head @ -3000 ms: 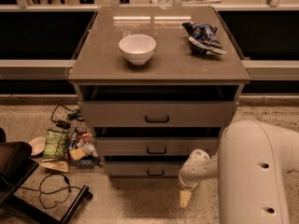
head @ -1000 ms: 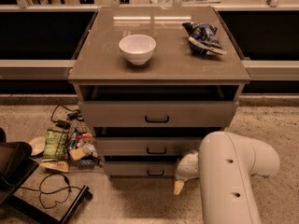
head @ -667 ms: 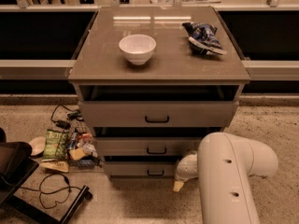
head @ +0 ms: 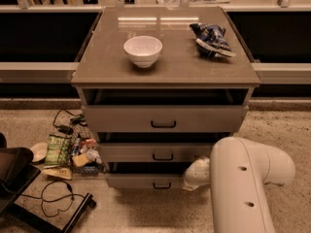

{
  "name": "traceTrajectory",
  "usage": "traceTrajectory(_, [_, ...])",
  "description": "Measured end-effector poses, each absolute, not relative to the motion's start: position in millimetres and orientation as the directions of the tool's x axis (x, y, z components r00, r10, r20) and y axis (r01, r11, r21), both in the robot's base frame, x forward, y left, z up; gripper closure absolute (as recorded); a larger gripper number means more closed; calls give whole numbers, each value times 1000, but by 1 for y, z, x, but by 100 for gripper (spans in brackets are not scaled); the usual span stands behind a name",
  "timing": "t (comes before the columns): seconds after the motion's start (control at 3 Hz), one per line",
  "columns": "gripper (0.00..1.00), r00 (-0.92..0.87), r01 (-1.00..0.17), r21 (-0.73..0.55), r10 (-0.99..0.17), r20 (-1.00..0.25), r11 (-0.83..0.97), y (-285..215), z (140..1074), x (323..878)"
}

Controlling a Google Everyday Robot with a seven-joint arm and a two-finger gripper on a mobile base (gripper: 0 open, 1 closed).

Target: Open bottom drawer

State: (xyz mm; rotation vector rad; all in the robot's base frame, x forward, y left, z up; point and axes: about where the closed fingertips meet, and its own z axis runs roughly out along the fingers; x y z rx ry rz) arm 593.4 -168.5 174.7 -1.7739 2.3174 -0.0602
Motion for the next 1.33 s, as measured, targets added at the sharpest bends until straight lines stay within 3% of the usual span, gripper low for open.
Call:
traceTrajectory(0.33, [96, -246, -948, -166, -958, -151, 270, -169, 183, 593])
traceTrajectory(1.0, [100, -246, -948, -166, -958, -151, 270, -169, 187, 593])
traceTrajectory(1.33, [100, -287, -942, -131, -944, -165, 310, -176, 192, 562])
